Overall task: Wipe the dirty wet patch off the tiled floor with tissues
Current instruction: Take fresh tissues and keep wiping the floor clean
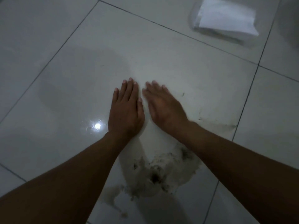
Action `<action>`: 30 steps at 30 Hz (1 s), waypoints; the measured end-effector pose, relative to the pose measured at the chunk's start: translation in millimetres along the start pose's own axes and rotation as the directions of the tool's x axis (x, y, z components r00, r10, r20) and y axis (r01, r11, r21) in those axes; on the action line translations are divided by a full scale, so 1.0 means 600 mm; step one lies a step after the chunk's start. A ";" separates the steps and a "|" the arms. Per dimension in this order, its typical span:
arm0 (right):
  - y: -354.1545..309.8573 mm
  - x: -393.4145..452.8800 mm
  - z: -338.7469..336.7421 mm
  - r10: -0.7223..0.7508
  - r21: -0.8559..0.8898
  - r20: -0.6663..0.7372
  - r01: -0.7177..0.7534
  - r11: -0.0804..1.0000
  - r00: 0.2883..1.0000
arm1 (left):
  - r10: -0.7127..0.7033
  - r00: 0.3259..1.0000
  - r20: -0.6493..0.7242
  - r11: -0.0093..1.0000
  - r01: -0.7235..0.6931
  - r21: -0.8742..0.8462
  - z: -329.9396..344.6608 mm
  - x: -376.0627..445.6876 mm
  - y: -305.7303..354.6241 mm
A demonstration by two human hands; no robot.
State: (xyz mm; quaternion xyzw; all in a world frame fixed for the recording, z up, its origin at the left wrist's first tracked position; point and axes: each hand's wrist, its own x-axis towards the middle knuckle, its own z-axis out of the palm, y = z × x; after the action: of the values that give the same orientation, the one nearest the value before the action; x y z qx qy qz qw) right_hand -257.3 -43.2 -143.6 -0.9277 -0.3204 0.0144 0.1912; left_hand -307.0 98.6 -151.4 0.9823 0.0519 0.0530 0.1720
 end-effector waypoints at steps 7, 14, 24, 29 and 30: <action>0.041 -0.058 -0.021 0.131 -0.018 -0.093 -0.133 0.991 0.987 | -0.011 1.000 -0.006 1.000 0.011 -0.016 0.000 0.003 0.002; -0.008 -0.079 -0.017 0.025 -0.002 -0.009 -0.025 1.000 1.000 | -0.007 1.000 0.006 1.000 0.007 -0.008 0.000 0.000 0.002; 0.053 -0.128 -0.032 0.310 0.042 -0.179 -0.308 0.951 0.934 | 0.050 0.998 0.047 0.999 -0.050 0.000 0.004 -0.001 0.035; 0.056 -0.041 -0.021 0.465 0.096 -0.181 -0.455 0.885 0.867 | 0.050 0.998 0.049 0.998 -0.051 0.029 0.016 -0.003 0.054; 0.049 -0.041 -0.020 0.396 0.077 -0.152 -0.389 0.918 0.906 | 0.052 0.997 0.049 0.998 -0.054 0.026 0.016 -0.004 0.052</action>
State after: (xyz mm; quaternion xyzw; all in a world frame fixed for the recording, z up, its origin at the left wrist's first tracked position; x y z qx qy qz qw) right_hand -257.9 -83.3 -145.2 -0.9666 -0.1101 -0.0168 0.2308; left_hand -305.8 65.6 -150.0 0.9866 0.0225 0.0331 0.1583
